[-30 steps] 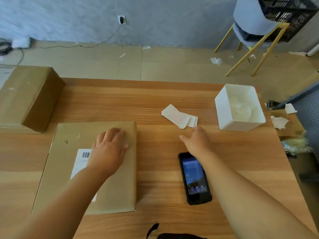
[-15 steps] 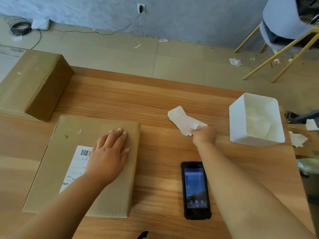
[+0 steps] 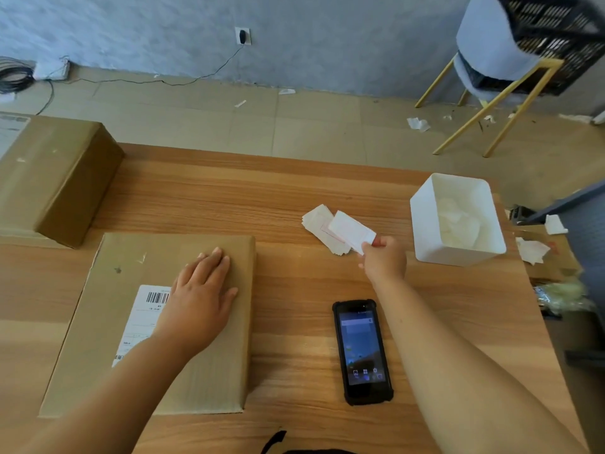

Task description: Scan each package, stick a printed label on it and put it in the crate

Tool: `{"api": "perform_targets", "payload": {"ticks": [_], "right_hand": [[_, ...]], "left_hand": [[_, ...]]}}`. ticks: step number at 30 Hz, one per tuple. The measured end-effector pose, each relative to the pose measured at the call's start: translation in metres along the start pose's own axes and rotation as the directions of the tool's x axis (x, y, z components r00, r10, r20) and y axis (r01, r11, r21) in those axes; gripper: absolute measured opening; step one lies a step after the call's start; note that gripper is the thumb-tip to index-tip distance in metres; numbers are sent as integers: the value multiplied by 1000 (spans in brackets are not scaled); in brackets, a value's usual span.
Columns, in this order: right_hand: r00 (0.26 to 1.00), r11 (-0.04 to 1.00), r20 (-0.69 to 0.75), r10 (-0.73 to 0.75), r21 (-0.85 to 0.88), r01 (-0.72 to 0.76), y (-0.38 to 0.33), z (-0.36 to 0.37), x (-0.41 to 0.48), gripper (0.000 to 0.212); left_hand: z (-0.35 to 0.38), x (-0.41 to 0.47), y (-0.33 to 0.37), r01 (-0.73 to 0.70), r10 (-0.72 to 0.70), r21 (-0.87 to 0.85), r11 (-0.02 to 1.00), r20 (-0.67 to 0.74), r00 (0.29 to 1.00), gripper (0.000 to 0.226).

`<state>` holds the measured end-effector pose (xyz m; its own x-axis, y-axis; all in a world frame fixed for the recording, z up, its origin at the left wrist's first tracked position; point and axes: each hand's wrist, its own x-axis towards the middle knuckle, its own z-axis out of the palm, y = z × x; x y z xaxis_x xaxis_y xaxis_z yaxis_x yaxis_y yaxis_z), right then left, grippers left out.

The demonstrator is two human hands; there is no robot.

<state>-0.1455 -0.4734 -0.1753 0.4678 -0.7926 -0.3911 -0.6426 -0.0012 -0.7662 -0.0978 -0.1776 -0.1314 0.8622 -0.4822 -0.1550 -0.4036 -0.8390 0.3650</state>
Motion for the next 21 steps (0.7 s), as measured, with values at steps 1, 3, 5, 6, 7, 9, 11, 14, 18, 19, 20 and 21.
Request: {"api": "perform_targets", "payload": {"ticks": [1, 3, 5, 6, 7, 9, 11, 14, 18, 19, 20, 21], "right_hand": [[1000, 999, 13, -15, 46, 15, -4, -1, -7, 11], [997, 990, 56, -45, 139, 37, -12, -3, -24, 15], [990, 975, 105, -91, 210, 68, -20, -4, -45, 12], [984, 968, 132, -118, 238, 84, -24, -3, -56, 11], [976, 959, 161, -145, 266, 98, -27, -1, -68, 10], [956, 941, 214, -201, 314, 127, -33, 4, -92, 10], [933, 925, 257, -252, 346, 154, -37, 9, -114, 11], [901, 919, 317, -296, 351, 178, -40, 19, -143, 13], [878, 922, 367, -306, 345, 177, -41, 32, -171, 13], [878, 924, 368, -306, 338, 180, -42, 35, -177, 13], [879, 926, 366, -306, 329, 185, -42, 37, -182, 13], [881, 928, 363, -305, 323, 189, -42, 40, -187, 13]], "left_hand": [[-2, 1, -3, -7, 8, -28, 1000, 20, 1000, 53], [-8, 0, -7, -30, 33, -93, 995, 28, 999, 50], [-16, -4, -7, -29, 28, -132, 991, -9, 1000, 43], [-19, -7, -6, -21, 15, -147, 989, -39, 999, 40], [-22, -11, -5, -11, 0, -167, 986, -63, 998, 37], [-28, -19, -5, 12, -32, -257, 966, -75, 997, 33], [-34, -27, -7, 65, -90, -415, 907, -39, 995, 29], [-45, -34, -12, 210, -212, -678, 704, 81, 974, 14], [-55, -44, -21, 228, -251, -810, 540, 104, 963, 10], [-56, -47, -25, 221, -257, -824, 522, 95, 962, 10], [-57, -50, -28, 215, -262, -837, 503, 89, 961, 11], [-59, -52, -32, 210, -262, -848, 486, 88, 961, 12]]}}
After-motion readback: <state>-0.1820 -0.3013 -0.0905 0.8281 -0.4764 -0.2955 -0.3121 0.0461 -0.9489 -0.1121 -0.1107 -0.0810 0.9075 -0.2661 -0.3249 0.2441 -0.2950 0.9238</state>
